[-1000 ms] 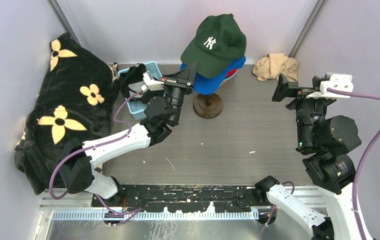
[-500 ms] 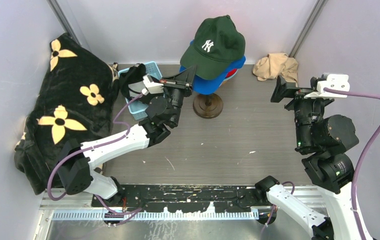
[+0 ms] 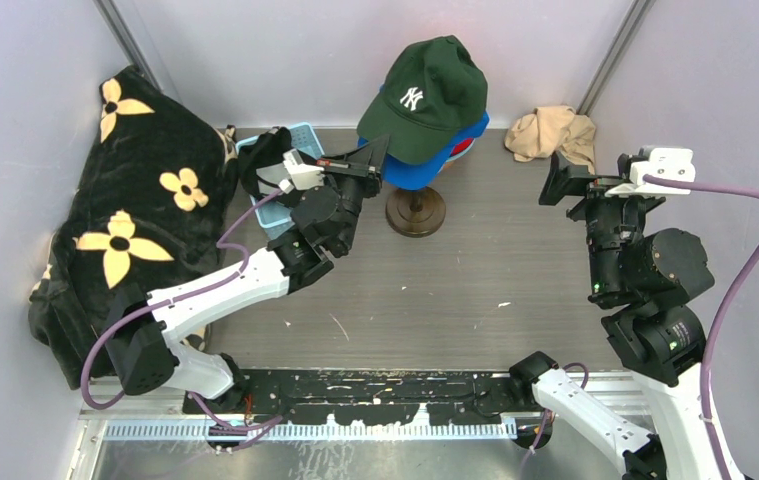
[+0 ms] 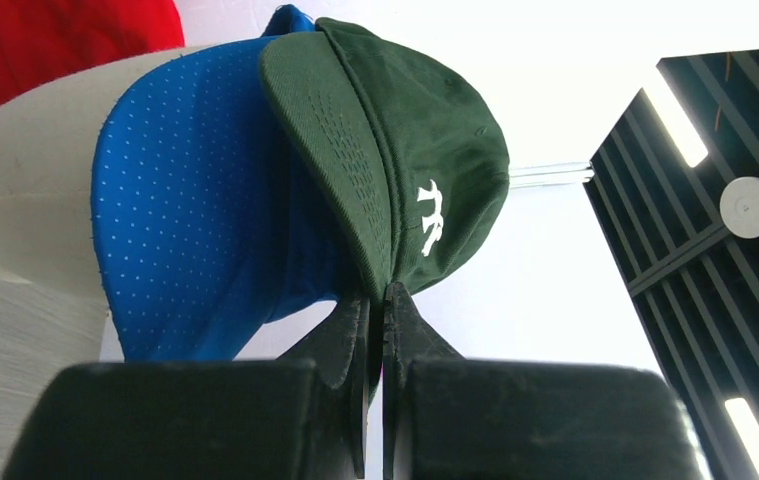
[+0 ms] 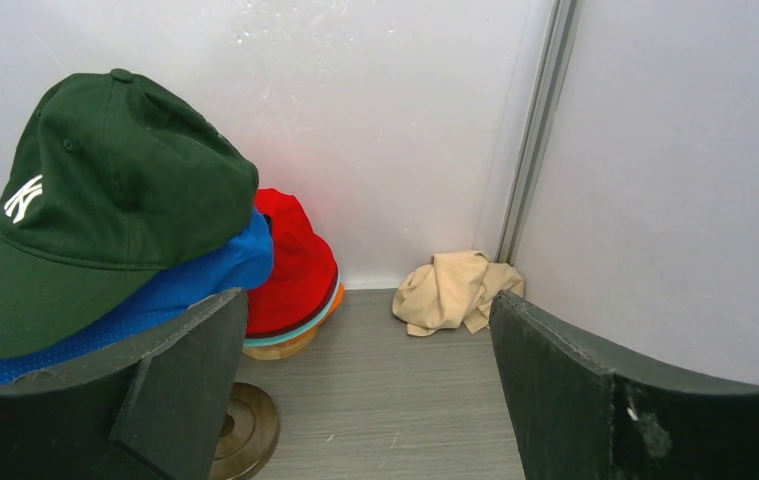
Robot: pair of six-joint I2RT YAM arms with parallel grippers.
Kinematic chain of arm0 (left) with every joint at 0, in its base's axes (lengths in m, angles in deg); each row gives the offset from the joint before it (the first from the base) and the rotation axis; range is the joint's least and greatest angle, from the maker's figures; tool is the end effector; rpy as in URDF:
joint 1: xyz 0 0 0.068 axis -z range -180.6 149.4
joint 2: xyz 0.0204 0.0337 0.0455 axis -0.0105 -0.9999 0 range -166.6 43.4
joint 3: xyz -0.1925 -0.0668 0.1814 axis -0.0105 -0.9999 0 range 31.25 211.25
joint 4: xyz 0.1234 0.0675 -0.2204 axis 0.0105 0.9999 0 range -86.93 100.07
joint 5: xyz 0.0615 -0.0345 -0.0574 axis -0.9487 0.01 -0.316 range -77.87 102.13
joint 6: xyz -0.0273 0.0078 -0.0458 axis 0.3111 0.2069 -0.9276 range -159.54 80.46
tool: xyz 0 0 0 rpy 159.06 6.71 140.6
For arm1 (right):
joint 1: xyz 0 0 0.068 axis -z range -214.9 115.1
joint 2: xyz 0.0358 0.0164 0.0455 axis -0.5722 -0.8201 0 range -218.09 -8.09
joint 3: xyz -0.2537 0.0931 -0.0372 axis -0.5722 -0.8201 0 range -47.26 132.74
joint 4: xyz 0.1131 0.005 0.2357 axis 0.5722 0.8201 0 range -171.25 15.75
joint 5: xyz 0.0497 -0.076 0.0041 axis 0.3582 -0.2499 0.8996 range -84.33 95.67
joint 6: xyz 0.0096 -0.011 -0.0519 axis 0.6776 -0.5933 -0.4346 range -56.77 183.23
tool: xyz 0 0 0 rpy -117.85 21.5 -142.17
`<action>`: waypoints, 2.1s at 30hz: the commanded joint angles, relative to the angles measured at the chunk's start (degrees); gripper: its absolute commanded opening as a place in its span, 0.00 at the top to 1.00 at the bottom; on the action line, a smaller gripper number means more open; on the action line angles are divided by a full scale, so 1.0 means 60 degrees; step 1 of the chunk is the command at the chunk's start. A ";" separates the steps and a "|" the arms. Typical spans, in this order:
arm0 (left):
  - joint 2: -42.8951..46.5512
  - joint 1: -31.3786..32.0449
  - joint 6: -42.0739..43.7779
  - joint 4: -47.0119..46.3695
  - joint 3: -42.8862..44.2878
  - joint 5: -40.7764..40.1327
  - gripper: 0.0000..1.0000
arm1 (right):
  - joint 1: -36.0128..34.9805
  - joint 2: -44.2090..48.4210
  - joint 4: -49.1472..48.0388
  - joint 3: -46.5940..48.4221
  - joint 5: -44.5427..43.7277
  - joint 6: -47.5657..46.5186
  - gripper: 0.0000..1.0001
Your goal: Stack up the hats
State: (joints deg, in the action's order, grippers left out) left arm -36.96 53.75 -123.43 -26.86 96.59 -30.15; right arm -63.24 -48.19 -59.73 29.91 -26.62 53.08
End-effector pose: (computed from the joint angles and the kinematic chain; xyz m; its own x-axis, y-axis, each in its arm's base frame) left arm 0.2089 -0.2501 0.3941 -0.2051 -0.9763 0.0695 0.1727 -0.1059 -0.9793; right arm 0.0773 0.0201 0.5070 0.2231 -0.0490 -0.9736 0.0926 0.9953 -0.0289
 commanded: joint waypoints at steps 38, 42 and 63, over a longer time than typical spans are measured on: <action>0.3653 -0.1152 0.4993 0.6790 0.0993 -0.2425 0.41 | 0.0021 -0.1189 -0.1199 -0.0345 0.2124 0.1203 0.07; 0.2777 -0.2848 0.5706 0.8066 0.2118 -0.1152 0.41 | 0.0013 -0.1603 -0.1337 -0.0197 0.2886 0.1401 0.08; -0.1671 -0.6411 0.4396 0.8556 0.1983 0.2793 0.42 | 0.0013 -0.2012 -0.1288 -0.0206 0.2669 0.0893 0.08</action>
State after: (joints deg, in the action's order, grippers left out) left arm -44.87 15.76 -94.23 26.51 108.44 -16.67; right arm -63.24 -60.30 -64.10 28.90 -9.57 58.92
